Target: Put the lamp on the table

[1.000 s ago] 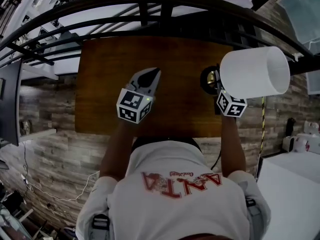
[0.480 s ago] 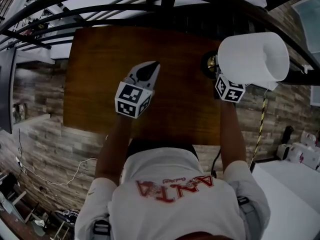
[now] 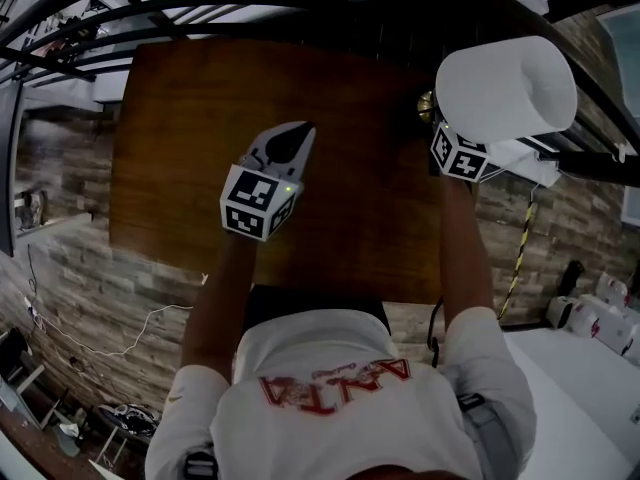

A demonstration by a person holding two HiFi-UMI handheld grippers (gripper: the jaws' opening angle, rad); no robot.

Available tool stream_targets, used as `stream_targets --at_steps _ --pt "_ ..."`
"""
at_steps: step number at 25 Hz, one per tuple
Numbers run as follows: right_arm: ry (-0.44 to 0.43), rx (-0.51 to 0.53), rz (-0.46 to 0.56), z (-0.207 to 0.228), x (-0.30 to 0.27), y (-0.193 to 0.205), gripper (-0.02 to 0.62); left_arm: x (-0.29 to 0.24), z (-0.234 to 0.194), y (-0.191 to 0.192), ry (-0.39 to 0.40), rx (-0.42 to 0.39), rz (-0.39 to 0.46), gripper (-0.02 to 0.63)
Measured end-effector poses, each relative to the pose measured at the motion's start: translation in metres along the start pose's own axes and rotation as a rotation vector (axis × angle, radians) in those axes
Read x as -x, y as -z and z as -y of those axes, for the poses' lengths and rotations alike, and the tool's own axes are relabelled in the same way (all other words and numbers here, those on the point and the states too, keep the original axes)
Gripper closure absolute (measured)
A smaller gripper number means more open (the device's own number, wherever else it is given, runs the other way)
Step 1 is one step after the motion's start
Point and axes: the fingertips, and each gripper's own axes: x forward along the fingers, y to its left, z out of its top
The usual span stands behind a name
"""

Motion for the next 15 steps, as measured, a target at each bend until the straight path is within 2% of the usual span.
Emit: stream_targets --at_steps 10,15 --pt "0.028 0.013 -0.011 0.032 -0.032 0.017 0.525 -0.016 -0.008 0.009 -0.018 0.038 0.001 0.597" --pt "0.017 -0.01 -0.015 0.035 -0.037 0.025 0.525 -0.019 0.004 0.006 0.032 0.016 0.023 0.597"
